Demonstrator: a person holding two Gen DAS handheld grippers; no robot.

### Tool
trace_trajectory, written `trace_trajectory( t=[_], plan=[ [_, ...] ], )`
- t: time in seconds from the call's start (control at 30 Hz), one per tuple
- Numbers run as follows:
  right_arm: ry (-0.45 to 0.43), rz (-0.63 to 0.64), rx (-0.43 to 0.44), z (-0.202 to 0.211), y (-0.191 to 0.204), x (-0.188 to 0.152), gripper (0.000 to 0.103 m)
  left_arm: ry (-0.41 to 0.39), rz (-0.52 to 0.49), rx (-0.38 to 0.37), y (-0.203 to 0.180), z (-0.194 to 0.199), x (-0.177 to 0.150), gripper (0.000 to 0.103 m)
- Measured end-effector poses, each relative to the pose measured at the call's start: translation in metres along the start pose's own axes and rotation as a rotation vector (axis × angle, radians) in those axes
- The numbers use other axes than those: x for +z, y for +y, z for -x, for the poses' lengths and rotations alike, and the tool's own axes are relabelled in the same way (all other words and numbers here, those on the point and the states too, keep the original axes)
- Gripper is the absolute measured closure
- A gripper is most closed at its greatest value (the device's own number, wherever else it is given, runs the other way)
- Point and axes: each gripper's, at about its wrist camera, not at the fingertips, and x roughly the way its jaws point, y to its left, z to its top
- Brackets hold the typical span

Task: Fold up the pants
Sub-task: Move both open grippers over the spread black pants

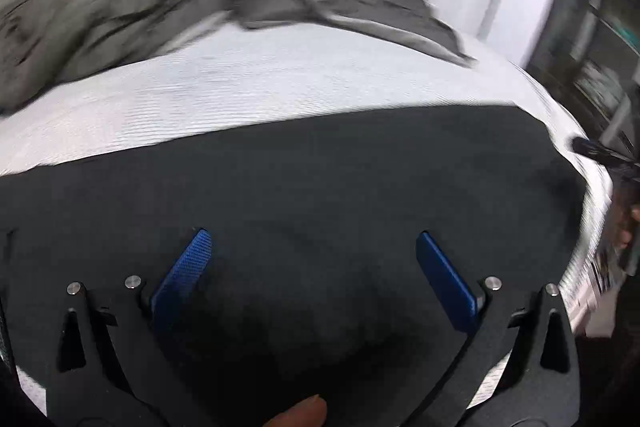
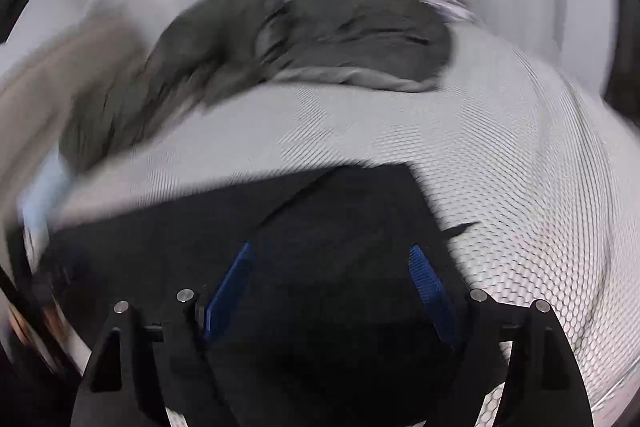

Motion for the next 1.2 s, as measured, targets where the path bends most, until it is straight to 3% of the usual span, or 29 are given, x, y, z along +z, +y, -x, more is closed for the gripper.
trace_trajectory(
  t=[0.07, 0.13, 0.23, 0.3, 0.37, 0.43, 0.5, 0.53, 0.57, 0.63, 0.7, 0.73, 0.9, 0.97, 1.03, 1.1, 1.2],
  plan=[
    [-0.006, 0.072, 0.009, 0.000, 0.026, -0.013, 0.021, 0.044, -0.085, -0.044, -0.032, -0.013, -0.005, 0.001],
    [0.037, 0.121, 0.080, -0.009, 0.058, -0.037, 0.021, 0.085, -0.171, -0.065, -0.061, -0.026, -0.014, 0.001],
    [0.079, 0.221, 0.137, -0.030, 0.103, -0.058, 0.021, 0.114, -0.263, -0.051, -0.082, -0.038, -0.027, 0.001],
    [0.116, 0.312, 0.159, -0.042, 0.128, -0.073, 0.021, 0.129, -0.272, -0.041, -0.081, -0.044, -0.030, 0.001],
    [0.140, 0.406, 0.092, -0.051, 0.141, -0.090, 0.021, 0.156, -0.239, -0.056, -0.073, -0.048, -0.028, 0.001],
    [0.125, 0.406, 0.043, -0.047, 0.134, -0.095, 0.021, 0.151, -0.223, -0.073, -0.064, -0.047, -0.028, 0.001],
    [0.112, 0.349, -0.009, -0.037, 0.103, -0.094, 0.020, 0.152, -0.211, -0.069, -0.058, -0.046, -0.028, 0.001],
    [0.103, 0.319, -0.077, -0.031, 0.081, -0.095, 0.020, 0.152, -0.208, -0.068, -0.057, -0.045, -0.029, 0.001],
    [0.101, 0.296, -0.155, -0.029, 0.061, -0.095, 0.028, 0.153, -0.205, -0.066, -0.058, -0.044, -0.030, 0.001],
    [0.103, 0.185, -0.079, -0.025, 0.026, -0.093, 0.024, 0.159, -0.203, -0.059, -0.055, -0.044, -0.031, 0.001],
    [0.108, 0.166, -0.246, -0.027, 0.014, -0.094, 0.022, 0.165, -0.202, -0.056, -0.053, -0.045, -0.031, 0.000],
    [0.104, 0.161, -0.255, -0.026, 0.011, -0.095, 0.021, 0.166, -0.202, -0.054, -0.053, -0.045, -0.030, 0.000],
    [0.054, 0.160, -0.221, 0.000, 0.028, -0.090, 0.021, 0.120, -0.214, -0.080, -0.065, -0.028, -0.021, 0.001],
    [0.000, 0.177, -0.129, 0.009, 0.045, -0.082, 0.013, 0.101, -0.224, -0.104, -0.074, -0.028, -0.014, 0.001],
    [-0.018, 0.194, -0.022, 0.004, 0.076, -0.073, 0.012, 0.130, -0.251, -0.103, -0.085, -0.043, -0.006, 0.001],
    [0.028, 0.230, 0.038, -0.019, 0.094, -0.060, 0.012, 0.167, -0.272, -0.073, -0.090, -0.060, -0.001, 0.001],
    [0.136, 0.287, 0.006, -0.069, 0.116, -0.055, 0.012, 0.222, -0.241, -0.080, -0.079, -0.080, 0.003, 0.000]
  ],
)
